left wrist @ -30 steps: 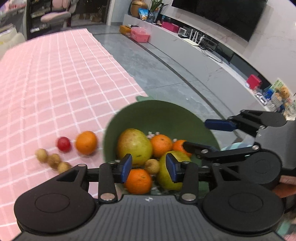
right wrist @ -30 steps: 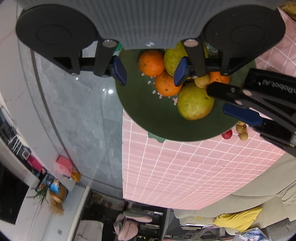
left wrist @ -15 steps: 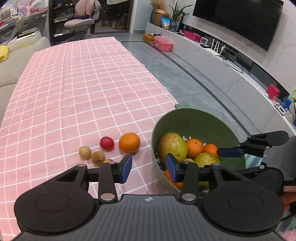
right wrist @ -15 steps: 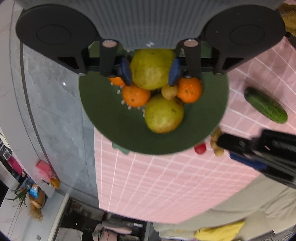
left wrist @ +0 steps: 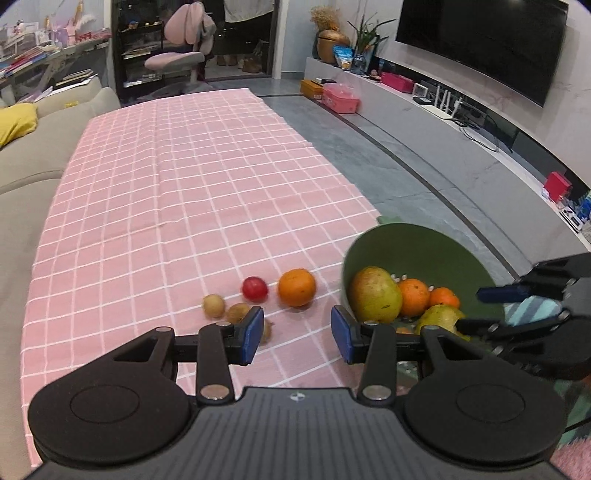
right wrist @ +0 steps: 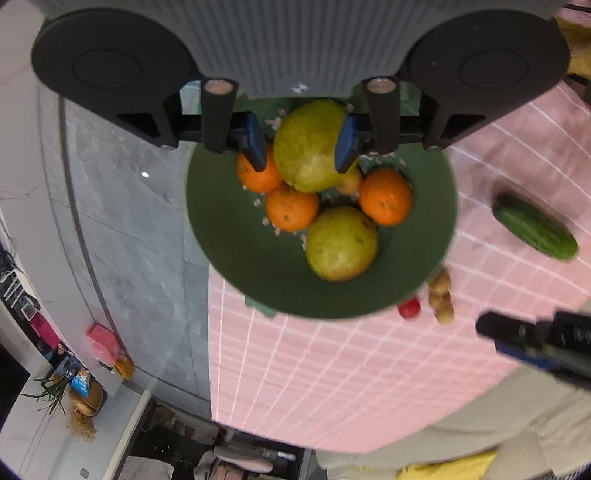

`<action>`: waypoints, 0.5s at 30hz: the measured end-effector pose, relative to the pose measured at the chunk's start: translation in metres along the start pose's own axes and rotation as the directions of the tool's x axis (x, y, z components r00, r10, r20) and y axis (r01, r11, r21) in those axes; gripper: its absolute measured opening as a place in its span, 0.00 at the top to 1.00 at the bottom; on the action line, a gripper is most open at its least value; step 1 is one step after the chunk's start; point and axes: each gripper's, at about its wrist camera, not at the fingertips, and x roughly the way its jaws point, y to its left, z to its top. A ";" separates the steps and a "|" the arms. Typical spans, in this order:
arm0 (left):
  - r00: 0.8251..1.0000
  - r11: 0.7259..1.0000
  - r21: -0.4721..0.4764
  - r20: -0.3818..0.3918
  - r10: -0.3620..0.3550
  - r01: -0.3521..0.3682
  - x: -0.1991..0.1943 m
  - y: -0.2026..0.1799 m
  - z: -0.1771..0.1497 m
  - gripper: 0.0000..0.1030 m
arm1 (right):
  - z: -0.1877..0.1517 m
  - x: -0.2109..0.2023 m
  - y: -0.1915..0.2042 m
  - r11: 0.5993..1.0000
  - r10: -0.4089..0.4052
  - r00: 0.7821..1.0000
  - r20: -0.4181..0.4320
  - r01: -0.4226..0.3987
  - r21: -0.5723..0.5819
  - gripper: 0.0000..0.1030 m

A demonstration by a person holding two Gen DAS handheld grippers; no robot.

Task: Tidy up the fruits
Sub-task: 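Move the right tool to the last orange while the left tool approaches the longans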

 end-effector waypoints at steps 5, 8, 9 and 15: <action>1.000 0.999 -0.040 0.009 0.027 -0.027 -0.005 0.020 -0.010 0.51 | 0.014 -0.013 0.005 0.997 0.063 0.995 0.082 -0.066 0.035 0.64; 0.999 0.997 -0.064 0.019 0.033 -0.032 -0.008 0.029 -0.014 0.51 | 0.024 -0.016 0.014 0.994 0.102 0.986 0.133 -0.106 0.022 0.64; 0.999 0.997 -0.070 0.023 0.032 -0.030 -0.008 0.031 -0.016 0.51 | 0.028 -0.016 0.018 0.993 0.112 0.983 0.143 -0.115 0.012 0.64; 0.999 0.995 -0.085 0.017 0.045 -0.043 0.000 0.038 -0.018 0.51 | 0.049 -0.002 0.038 0.986 0.163 0.976 0.145 -0.157 -0.054 0.64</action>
